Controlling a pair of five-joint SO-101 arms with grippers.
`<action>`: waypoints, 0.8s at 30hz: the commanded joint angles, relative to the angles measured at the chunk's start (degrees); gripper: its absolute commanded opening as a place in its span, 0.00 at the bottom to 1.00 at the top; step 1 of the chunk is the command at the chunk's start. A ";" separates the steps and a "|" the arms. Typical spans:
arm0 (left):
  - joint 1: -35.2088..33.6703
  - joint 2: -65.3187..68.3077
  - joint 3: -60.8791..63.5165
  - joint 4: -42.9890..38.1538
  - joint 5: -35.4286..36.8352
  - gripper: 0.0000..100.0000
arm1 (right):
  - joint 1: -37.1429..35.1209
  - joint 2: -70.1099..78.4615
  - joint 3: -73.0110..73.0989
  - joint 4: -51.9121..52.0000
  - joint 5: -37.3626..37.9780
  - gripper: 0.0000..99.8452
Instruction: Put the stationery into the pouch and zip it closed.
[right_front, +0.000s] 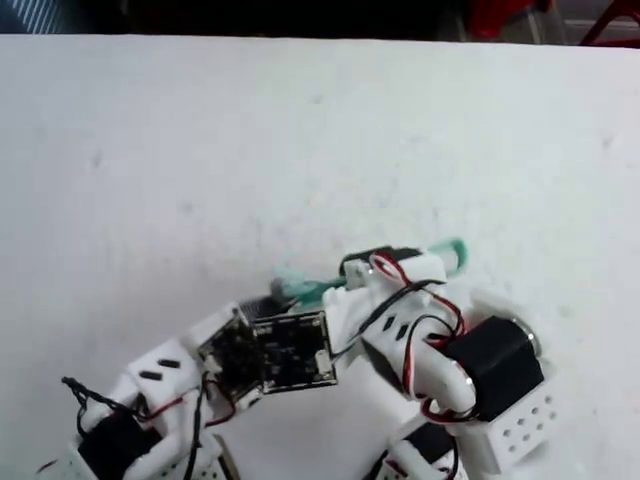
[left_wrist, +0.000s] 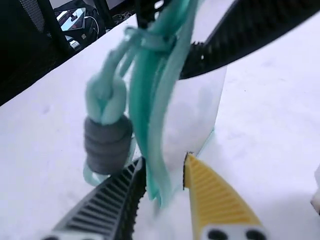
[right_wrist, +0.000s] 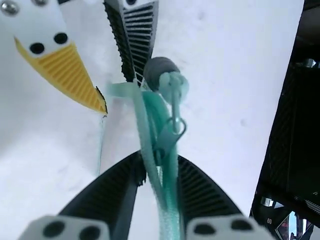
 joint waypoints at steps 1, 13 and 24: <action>1.63 -0.13 -8.70 5.01 -0.35 0.15 | -1.01 0.57 -4.84 0.57 0.53 0.02; -0.84 -0.13 -14.42 7.74 -0.88 0.15 | -6.20 0.84 -5.80 0.66 0.09 0.02; -7.78 -0.13 -12.22 3.34 -0.88 0.15 | -4.53 0.84 -5.80 0.66 0.44 0.02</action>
